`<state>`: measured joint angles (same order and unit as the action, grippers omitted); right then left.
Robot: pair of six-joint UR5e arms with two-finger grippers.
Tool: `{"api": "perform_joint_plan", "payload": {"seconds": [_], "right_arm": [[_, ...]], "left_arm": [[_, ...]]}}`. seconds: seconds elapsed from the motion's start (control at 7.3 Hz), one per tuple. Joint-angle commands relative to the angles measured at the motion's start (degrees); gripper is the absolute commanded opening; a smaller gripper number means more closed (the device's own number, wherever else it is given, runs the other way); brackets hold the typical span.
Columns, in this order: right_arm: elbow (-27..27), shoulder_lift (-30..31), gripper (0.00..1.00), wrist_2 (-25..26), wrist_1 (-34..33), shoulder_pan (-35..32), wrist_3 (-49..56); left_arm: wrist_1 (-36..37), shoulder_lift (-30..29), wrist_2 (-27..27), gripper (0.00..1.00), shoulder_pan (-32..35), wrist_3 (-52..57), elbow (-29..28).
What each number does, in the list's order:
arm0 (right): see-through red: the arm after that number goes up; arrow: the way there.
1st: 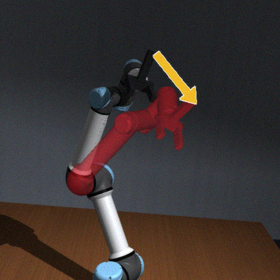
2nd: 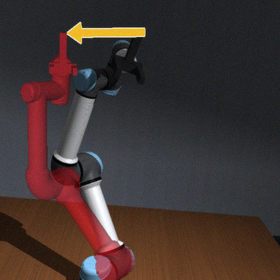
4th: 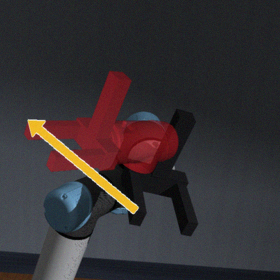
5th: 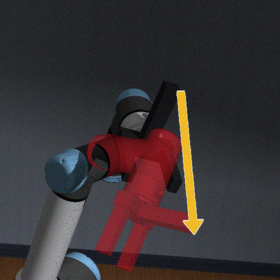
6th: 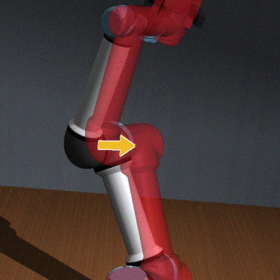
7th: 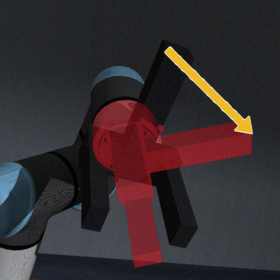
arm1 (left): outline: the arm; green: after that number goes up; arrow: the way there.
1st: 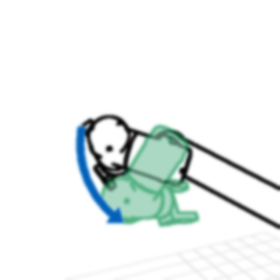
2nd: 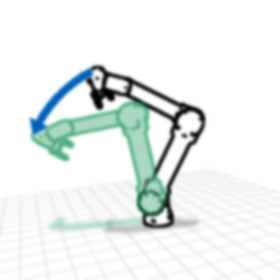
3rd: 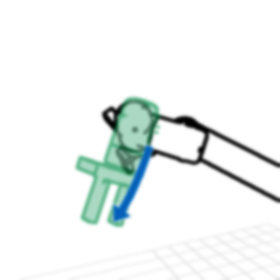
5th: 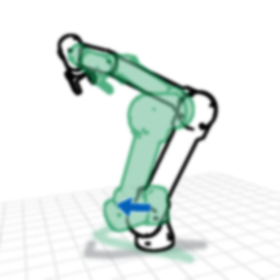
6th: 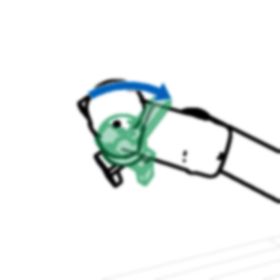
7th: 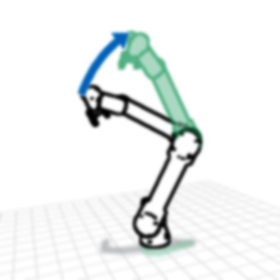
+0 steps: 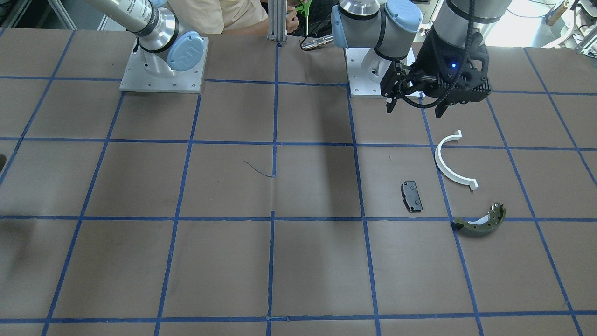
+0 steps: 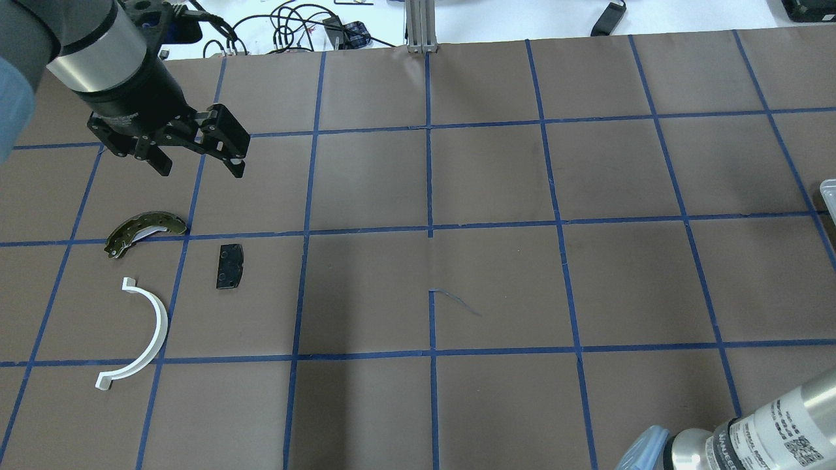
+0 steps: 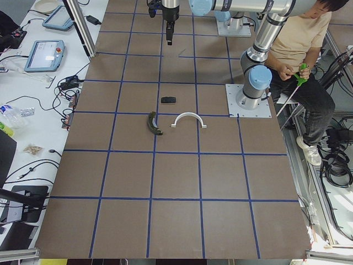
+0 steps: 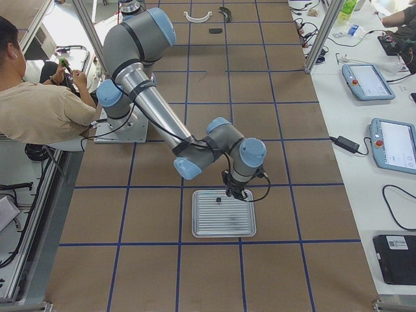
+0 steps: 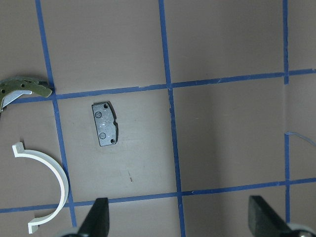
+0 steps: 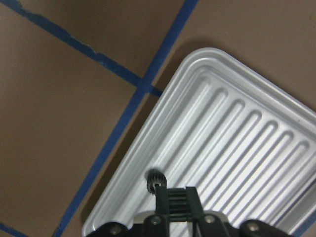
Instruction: Place bearing gear from tray to pile
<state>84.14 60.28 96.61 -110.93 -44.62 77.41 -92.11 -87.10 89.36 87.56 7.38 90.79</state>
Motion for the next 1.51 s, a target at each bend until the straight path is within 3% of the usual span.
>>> {"api": "perform_joint_plan", "payload": {"seconds": [0.0,0.55,0.82,1.37], "right_arm": [[0.32,0.54,0.00,-1.68,0.63,-7.89,-10.46],[6.81,6.06,0.00,-2.04,0.63,-24.68,-34.28],[10.59,8.00,0.00,-5.29,-0.15,-34.43,-49.98],[10.96,7.31,0.00,-6.35,-3.65,-55.43,-75.41]], "left_arm": [[0.00,0.00,0.02,1.00,-0.02,0.00,0.00],[0.00,0.00,0.02,1.00,-0.02,0.00,0.00],[0.00,0.00,0.02,1.00,-0.02,0.00,0.00],[0.00,0.00,-0.24,1.00,0.07,-0.09,0.00]]}}
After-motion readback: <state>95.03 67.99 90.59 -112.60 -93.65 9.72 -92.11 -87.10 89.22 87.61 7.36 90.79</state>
